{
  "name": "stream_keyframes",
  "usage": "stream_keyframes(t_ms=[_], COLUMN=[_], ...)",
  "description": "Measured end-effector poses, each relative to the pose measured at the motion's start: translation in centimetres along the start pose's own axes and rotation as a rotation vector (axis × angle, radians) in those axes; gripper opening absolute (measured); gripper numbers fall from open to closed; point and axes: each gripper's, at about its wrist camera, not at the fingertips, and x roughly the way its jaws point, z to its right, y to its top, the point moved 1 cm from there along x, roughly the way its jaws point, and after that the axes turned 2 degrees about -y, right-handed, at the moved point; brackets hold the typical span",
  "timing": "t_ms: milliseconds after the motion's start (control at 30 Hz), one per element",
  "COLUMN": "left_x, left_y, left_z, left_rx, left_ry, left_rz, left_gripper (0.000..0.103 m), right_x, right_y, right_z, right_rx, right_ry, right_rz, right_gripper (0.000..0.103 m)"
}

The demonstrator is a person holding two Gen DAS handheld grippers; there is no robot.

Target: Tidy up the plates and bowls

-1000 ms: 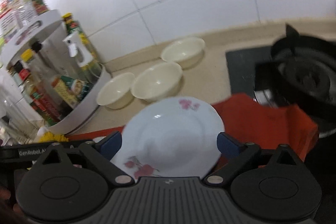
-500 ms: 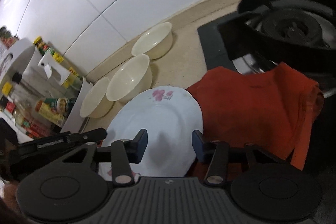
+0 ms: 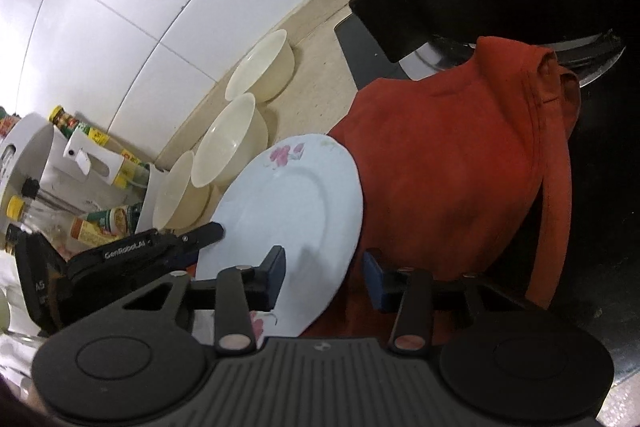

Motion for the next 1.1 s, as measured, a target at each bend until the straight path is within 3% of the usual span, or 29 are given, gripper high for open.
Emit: stream_keyframes(t_ms=[100, 200, 633, 1100], left_x=[-0.1, -0.6, -5.4, -12.6], left_y=[-0.4, -0.7, -1.7, -4.6], left_z=[0.1, 0.2, 0.8, 0.0], left_rx=[0.013, 0.018, 0.018, -0.029], left_ry=[-0.002, -0.002, -0.020, 0.108], left_rz=[0.017, 0.040, 0.139, 0.274], left_gripper=[0.025, 0.023, 0.021, 0.021], right_x=[0.1, -0.4, -3.1, -2.3], right_y=[-0.1, -0.2, 0.1, -0.8], right_z=[0.0, 0.2, -1.7, -5.6], right_rx=[-0.002, -0.021, -0.103, -0.224], right_ry=[-0.002, -0.012, 0.068, 0.170], right_rz=[0.026, 0.054, 0.103, 0.031], right_gripper=[0.026, 0.013, 0.013, 0.013])
